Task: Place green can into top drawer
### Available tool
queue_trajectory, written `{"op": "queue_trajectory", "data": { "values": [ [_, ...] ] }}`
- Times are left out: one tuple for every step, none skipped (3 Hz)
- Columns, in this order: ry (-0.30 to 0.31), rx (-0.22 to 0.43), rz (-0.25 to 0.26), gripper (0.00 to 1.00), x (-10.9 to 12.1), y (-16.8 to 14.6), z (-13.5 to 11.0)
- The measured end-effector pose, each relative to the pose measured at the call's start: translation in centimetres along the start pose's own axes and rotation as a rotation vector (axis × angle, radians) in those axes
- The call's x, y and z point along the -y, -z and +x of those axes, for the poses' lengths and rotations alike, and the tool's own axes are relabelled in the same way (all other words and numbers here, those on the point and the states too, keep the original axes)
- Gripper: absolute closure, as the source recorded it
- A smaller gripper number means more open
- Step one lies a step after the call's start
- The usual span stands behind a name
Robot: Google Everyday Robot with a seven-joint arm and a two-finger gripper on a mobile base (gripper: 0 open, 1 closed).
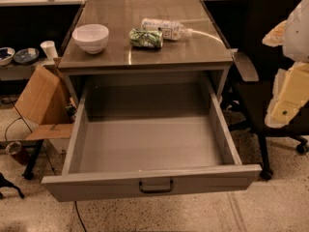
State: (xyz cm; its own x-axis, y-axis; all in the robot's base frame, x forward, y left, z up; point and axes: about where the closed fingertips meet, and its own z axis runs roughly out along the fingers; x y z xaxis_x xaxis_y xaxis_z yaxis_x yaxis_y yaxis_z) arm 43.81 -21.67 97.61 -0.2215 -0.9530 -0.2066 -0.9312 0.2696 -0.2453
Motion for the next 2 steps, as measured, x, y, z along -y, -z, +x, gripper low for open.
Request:
{"op": "queue_trajectory", "data": {
  "values": [
    [0.001, 0.0, 0.0, 0.0, 0.0, 0.0, 0.0],
    [0.171, 0.015, 0.08, 0.0, 2.4, 0.0, -4.6]
  ]
}}
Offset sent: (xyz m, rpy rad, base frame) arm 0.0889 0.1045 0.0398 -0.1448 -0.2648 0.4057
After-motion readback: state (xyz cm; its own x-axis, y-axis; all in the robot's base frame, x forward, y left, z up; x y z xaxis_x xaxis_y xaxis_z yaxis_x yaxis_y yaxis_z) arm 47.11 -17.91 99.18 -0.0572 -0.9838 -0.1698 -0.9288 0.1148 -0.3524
